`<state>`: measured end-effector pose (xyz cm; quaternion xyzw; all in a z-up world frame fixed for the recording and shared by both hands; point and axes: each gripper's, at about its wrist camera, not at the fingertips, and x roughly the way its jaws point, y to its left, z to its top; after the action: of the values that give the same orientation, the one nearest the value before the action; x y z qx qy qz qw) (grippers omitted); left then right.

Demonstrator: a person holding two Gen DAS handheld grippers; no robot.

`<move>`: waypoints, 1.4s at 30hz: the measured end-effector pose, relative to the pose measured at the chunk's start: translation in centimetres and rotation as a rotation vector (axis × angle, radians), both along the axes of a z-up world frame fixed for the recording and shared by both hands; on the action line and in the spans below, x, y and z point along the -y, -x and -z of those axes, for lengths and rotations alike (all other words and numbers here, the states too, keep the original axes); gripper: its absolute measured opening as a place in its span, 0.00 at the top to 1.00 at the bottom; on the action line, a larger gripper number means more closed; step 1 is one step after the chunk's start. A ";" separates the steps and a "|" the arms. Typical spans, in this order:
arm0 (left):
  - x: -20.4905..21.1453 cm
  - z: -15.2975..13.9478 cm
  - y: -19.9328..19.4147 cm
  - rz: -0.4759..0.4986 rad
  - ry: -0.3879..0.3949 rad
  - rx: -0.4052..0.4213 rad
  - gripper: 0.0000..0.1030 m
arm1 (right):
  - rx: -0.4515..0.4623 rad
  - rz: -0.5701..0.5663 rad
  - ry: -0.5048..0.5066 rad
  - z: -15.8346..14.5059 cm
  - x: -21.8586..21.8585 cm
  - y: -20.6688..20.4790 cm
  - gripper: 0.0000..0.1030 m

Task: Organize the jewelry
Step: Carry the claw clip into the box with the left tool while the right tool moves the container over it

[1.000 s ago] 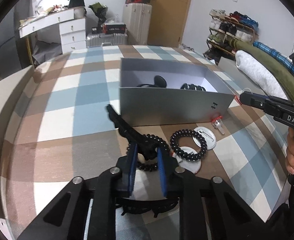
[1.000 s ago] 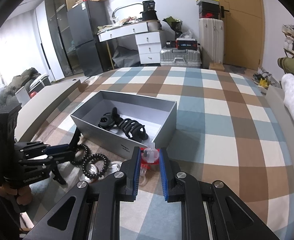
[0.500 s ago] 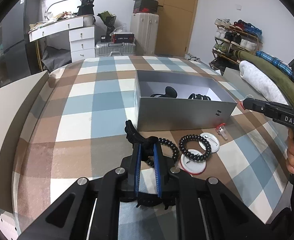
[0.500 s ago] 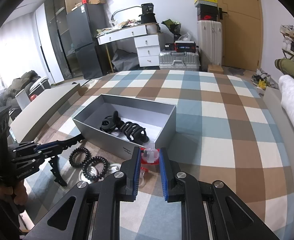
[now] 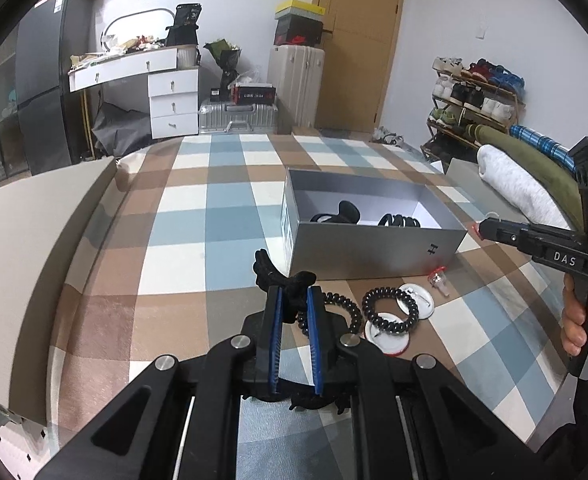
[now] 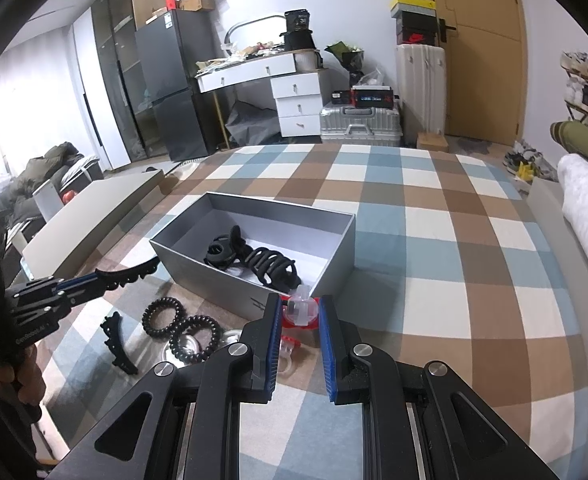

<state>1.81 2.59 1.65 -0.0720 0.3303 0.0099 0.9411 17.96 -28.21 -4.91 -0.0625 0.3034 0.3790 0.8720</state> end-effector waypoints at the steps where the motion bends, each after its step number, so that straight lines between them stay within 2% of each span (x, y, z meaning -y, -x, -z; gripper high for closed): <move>1: -0.1 -0.1 0.1 -0.001 0.001 0.004 0.93 | 0.001 -0.001 -0.001 0.0 0.0 0.0 0.83; 16: -0.2 -3.5 0.9 0.016 0.032 0.138 0.93 | 0.008 -0.022 -0.049 -0.5 -0.2 0.4 0.83; 20: 0.1 -4.0 0.3 0.049 0.058 0.171 0.93 | 0.007 -0.036 -0.057 -0.6 -0.6 0.4 0.83; 24: 0.1 -4.1 -1.1 0.087 0.122 0.194 0.93 | 0.007 -0.049 -0.074 -0.8 -1.2 0.3 0.83; 29: 0.6 -3.3 -3.6 0.118 0.163 0.168 0.93 | -0.018 -0.066 -0.093 -0.6 -2.1 -0.2 0.83; 35: 1.9 -2.4 -5.8 0.142 0.140 0.128 0.93 | -0.062 -0.073 -0.111 -0.2 -3.1 -1.3 0.83; 42: 1.9 -0.9 -7.5 0.120 0.130 0.062 0.93 | -0.088 -0.057 -0.104 0.2 -4.0 -2.7 0.83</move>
<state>9.28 0.68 2.56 -0.1130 0.3045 -0.0703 0.9432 20.71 -24.17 -5.13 -0.0089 0.3194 0.4212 0.8488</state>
